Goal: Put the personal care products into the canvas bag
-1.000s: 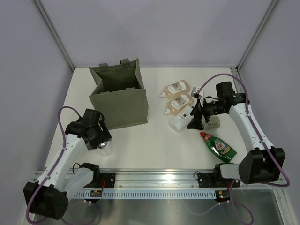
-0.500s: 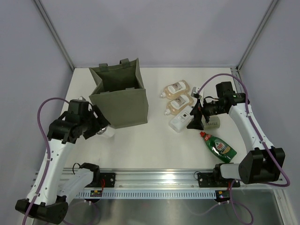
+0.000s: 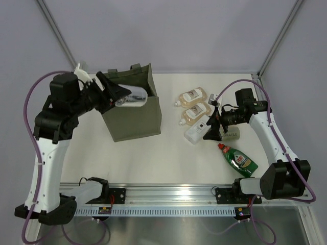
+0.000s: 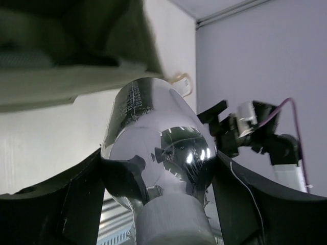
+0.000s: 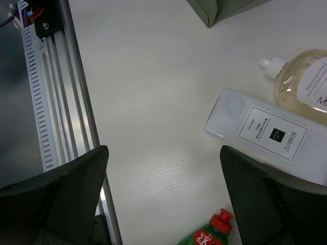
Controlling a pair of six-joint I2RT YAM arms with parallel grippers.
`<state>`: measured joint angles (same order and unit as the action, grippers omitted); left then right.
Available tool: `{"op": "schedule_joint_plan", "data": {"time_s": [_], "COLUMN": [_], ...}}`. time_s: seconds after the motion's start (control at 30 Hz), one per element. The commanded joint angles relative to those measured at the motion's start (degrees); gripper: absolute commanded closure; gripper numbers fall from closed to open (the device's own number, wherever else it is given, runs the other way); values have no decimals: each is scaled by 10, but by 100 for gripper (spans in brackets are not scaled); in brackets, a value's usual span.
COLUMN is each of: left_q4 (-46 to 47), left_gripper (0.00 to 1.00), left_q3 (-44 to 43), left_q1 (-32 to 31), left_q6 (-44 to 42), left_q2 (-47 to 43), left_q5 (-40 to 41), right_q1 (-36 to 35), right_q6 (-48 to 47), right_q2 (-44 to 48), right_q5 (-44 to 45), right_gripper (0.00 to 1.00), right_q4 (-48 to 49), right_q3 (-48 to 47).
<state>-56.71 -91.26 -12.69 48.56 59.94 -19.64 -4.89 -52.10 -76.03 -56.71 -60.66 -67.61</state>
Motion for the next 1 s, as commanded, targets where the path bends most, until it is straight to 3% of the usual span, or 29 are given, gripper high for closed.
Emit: {"op": "schedule_joint_plan", "data": {"time_s": [0.0,0.27,0.4,0.57,0.77,0.97], "left_q4": [160,159,134,103,112,143], "left_gripper": [100,100,100,100,99,83], "left_q3": [-114,-287,-305,-296,-226,-171], "left_q1": [2,56,56,55,55,30], "left_q6": [5,-29,-58,-102,-151,-179], "left_q2": [71,250,301,324,321,352], "left_q5": [-22,-19,-32,-22,4,22], "right_q1": [1,1,2,1,1,1], "right_q6": [8,13,14,30,50,70], "right_q2": [3,18,22,19,9,-18], "right_q5": [-22,-22,-15,-13,-6,9], "right_gripper": [1,1,1,1,1,0], "right_q4": [12,17,27,42,69,87], "right_q3": [-23,-23,-23,-13,-1,-6]}}
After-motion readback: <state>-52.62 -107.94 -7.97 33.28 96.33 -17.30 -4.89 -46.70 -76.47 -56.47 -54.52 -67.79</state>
